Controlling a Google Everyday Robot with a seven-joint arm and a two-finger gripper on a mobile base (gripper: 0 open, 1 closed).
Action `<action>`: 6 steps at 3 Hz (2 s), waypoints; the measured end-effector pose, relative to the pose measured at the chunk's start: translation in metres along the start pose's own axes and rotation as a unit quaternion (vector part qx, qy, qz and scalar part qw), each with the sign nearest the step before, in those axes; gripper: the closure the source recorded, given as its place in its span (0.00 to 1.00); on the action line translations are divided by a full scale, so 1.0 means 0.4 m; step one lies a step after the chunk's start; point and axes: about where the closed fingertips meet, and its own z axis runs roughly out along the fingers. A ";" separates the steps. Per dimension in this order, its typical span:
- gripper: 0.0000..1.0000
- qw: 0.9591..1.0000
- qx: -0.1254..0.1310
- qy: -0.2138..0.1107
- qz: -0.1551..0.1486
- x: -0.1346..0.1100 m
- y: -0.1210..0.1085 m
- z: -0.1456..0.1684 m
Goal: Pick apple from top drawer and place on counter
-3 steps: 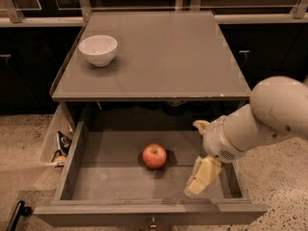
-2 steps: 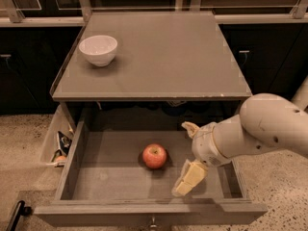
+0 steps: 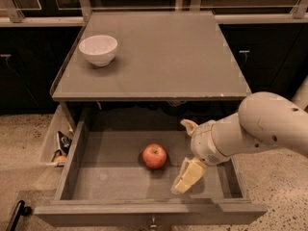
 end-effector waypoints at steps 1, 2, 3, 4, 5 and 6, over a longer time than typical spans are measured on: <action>0.00 1.000 0.017 0.001 -0.009 0.014 -0.008 0.043; 0.00 0.998 0.042 0.004 -0.036 0.038 -0.047 0.121; 0.00 0.996 0.060 -0.004 -0.060 0.055 -0.090 0.185; 0.00 0.996 0.058 -0.019 -0.070 0.076 -0.139 0.227; 0.00 0.996 0.030 -0.058 -0.061 0.084 -0.160 0.271; 0.00 0.995 -0.013 -0.085 -0.052 0.077 -0.159 0.329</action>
Offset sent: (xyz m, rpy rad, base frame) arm 0.0559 0.0200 -0.0826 -0.0658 -0.1918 0.0089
